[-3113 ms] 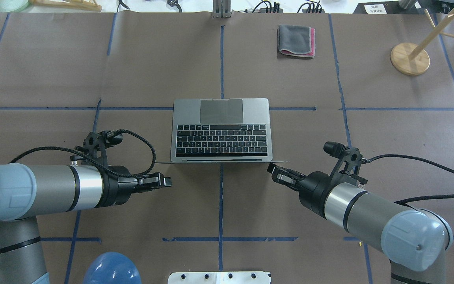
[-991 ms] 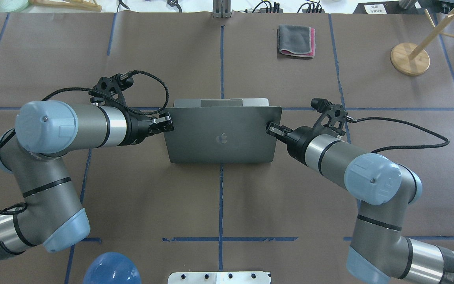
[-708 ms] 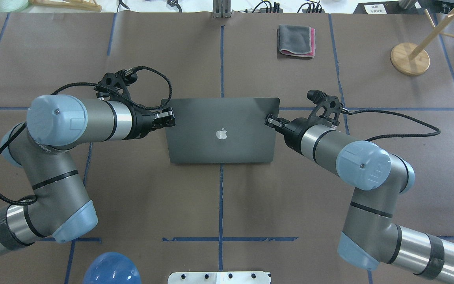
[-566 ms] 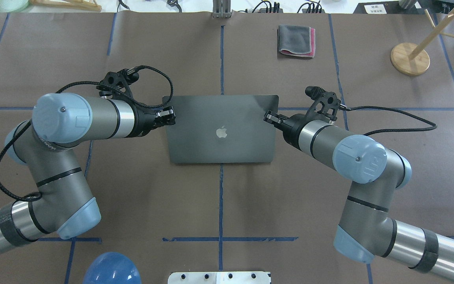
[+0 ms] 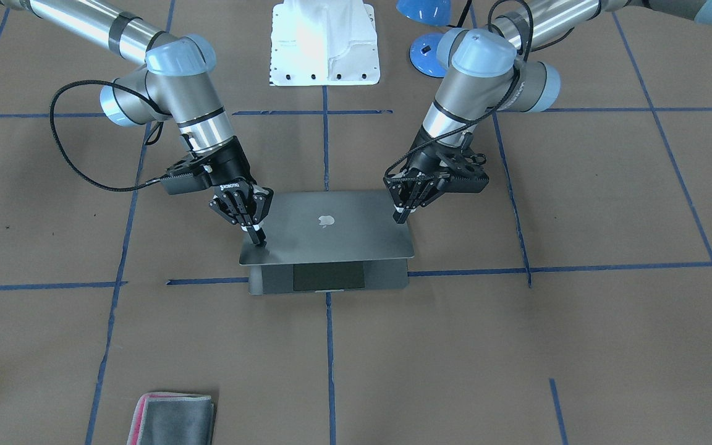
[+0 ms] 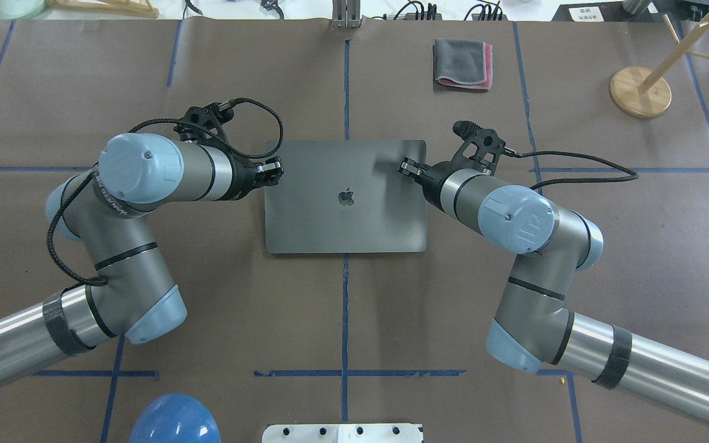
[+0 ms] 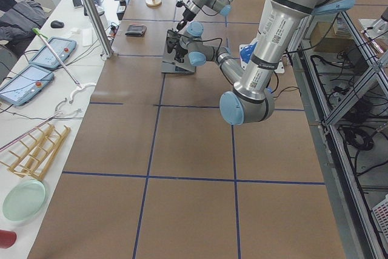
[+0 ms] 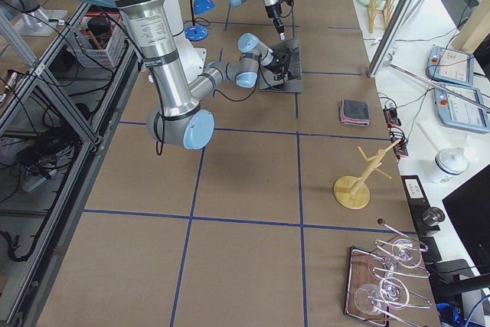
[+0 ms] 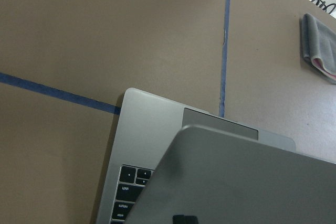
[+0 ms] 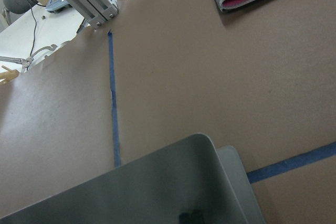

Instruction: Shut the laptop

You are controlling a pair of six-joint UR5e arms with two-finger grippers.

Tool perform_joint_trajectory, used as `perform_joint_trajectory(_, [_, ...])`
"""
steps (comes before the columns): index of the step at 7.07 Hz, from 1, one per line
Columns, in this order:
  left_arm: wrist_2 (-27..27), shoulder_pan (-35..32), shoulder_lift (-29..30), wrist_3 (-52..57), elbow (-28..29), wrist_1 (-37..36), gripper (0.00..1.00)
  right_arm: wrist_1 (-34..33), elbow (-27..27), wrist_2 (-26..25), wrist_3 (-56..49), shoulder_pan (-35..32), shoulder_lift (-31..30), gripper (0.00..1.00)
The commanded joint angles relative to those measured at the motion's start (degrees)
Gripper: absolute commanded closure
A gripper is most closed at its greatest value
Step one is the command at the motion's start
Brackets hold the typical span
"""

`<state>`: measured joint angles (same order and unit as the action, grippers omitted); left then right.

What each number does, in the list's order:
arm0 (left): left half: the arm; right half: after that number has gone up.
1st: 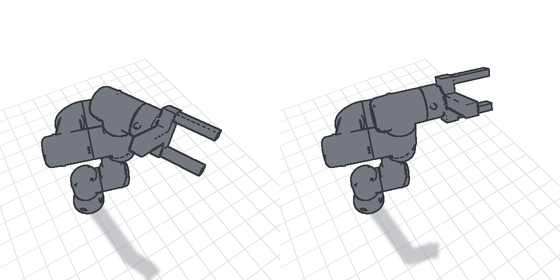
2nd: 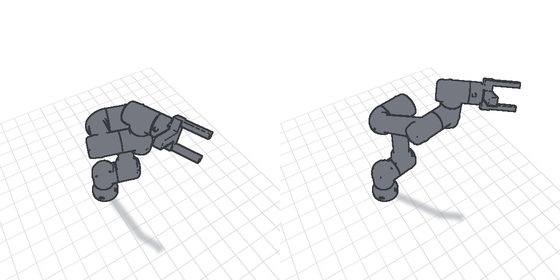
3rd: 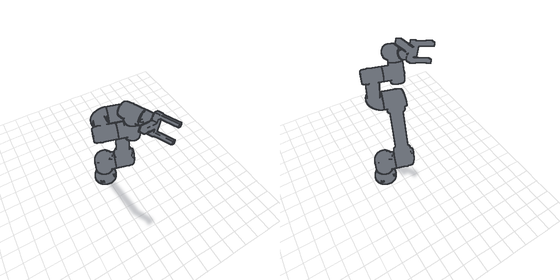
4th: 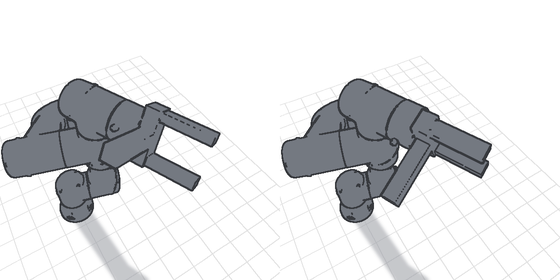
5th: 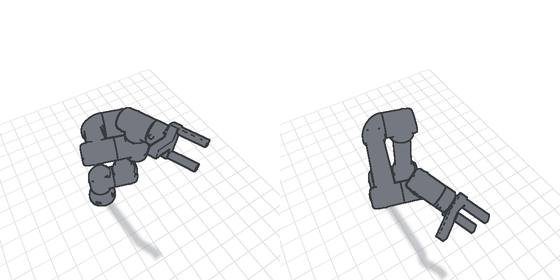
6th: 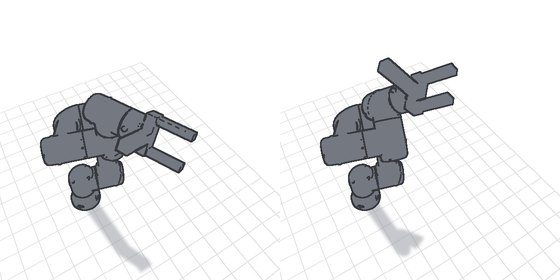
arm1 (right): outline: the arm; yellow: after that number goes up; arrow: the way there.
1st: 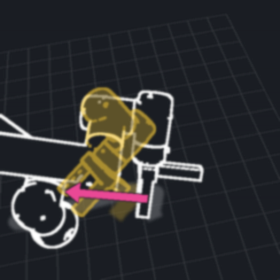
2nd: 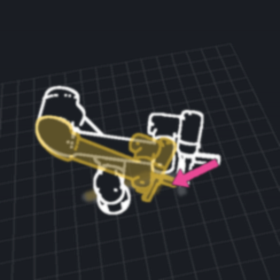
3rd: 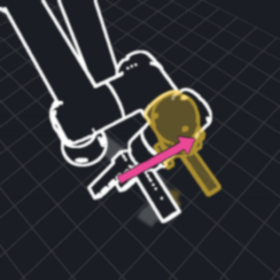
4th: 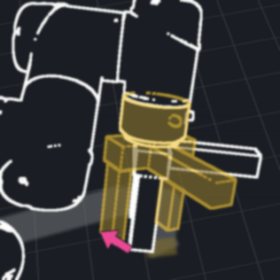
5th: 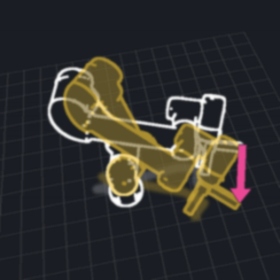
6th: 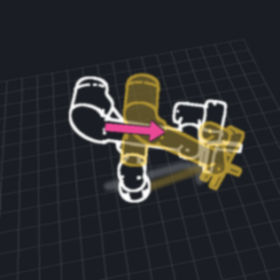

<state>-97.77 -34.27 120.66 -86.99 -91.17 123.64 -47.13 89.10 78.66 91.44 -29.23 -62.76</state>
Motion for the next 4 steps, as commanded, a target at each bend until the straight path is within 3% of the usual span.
perform_joint_trajectory(1, [-0.05, 0.26, 4.39, 1.63, 9.66, 0.37, 1.00, -0.07, -6.54, 0.27, -0.20, 0.23, 2.03, 0.96])
perform_joint_trajectory(2, [-0.40, 0.00, 4.50, 3.82, 9.26, 0.28, 1.00, -0.07, -6.13, 4.45, -0.21, 0.14, 2.12, 0.72])
perform_joint_trajectory(3, [-0.84, -0.01, 4.50, 3.85, 9.17, 0.02, 0.72, -2.94, -5.95, 6.75, -0.29, -0.38, 2.12, 0.10])
perform_joint_trajectory(4, [-1.28, -0.01, 4.24, 5.07, 9.26, -0.24, 0.01, -7.40, -5.43, 7.12, -0.55, -0.39, 3.42, 0.01])
